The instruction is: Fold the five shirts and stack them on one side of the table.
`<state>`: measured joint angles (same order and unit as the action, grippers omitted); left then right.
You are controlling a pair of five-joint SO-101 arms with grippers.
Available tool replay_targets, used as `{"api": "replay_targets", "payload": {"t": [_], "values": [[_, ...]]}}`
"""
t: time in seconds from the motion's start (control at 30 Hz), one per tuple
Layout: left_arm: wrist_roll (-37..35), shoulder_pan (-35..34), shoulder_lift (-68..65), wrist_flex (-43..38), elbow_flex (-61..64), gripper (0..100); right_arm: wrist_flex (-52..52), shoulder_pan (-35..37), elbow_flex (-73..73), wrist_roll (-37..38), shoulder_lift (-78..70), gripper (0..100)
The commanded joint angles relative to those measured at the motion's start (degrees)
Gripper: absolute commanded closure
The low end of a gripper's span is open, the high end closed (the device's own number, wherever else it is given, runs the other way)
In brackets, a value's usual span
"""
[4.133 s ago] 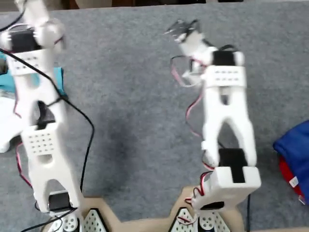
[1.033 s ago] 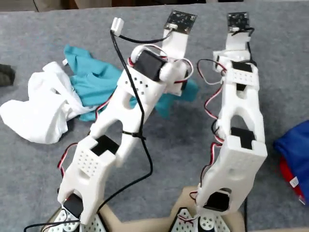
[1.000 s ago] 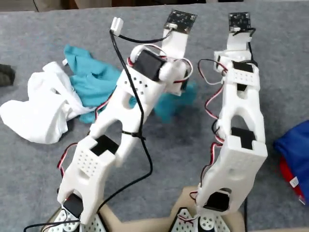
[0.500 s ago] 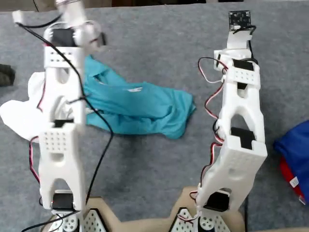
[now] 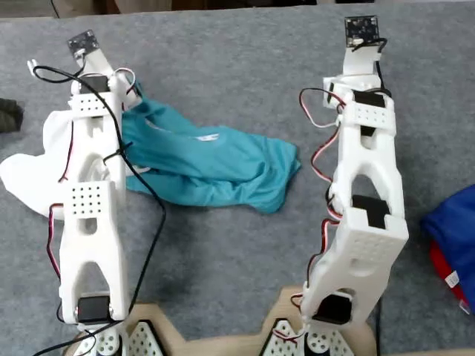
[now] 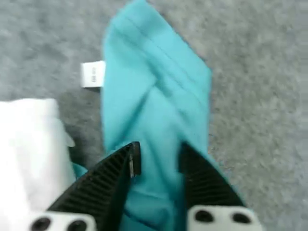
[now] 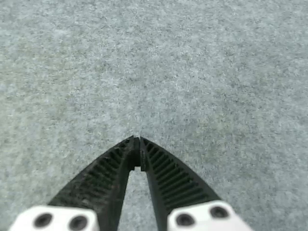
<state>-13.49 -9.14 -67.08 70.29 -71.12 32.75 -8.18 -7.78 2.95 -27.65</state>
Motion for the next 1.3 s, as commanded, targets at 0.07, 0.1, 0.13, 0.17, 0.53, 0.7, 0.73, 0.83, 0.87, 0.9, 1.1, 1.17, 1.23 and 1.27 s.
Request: {"api": "replay_targets", "payload": {"t": [0.07,0.1,0.13,0.17,0.53,0.7,0.73,0.83,0.87,0.9,1.1,1.17,1.23,1.27], "values": [[-0.4,3.3,1.1,4.6,-9.6,98,0.2,1.1,-2.6,-0.3,0.1,99.3],[-0.4,4.4,0.9,6.5,-12.1,98,0.2,1.1,-2.6,-0.3,0.1,99.3],[-1.5,6.0,0.6,8.4,-14.7,98,0.2,1.1,-2.6,-0.3,0.1,99.3],[-2.9,7.6,0.5,10.2,-16.5,98,0.2,1.1,-2.6,-0.3,0.1,99.3],[-4.5,20.8,1.0,20.8,-24.9,98,0.2,1.2,-2.6,-0.2,0.1,99.3],[-4.3,26.9,2.8,24.2,-24.9,98,0.2,1.2,-2.7,-0.2,0.1,99.3],[-4.3,27.9,3.4,24.6,-24.8,98,0.2,1.2,-2.7,-0.2,0.1,99.3],[-4.3,28.5,3.9,24.7,-24.6,97,0.2,1.1,-2.7,-0.1,0.1,99.3],[-4.3,27.9,4.1,24.6,-24.7,96,0.2,1.1,-2.7,-0.1,0.1,99.3],[-4.8,27.1,4.4,24.4,-24.6,93,0.2,1.1,-2.7,-0.1,0.1,99.3],[-6.4,19.4,9.7,25.7,-24.5,80,0.0,1.1,-2.6,-0.1,0.1,99.3],[-6.4,13.8,12.8,25.5,-24.6,80,0.0,1.1,-2.6,-0.1,0.1,99.3],[-6.9,5.8,16.0,25.1,-24.7,80,0.0,1.2,-2.5,-0.1,0.0,99.3],[-6.9,1.7,17.0,24.1,-24.5,80,0.0,1.2,-2.5,-0.1,0.0,99.3]]}}
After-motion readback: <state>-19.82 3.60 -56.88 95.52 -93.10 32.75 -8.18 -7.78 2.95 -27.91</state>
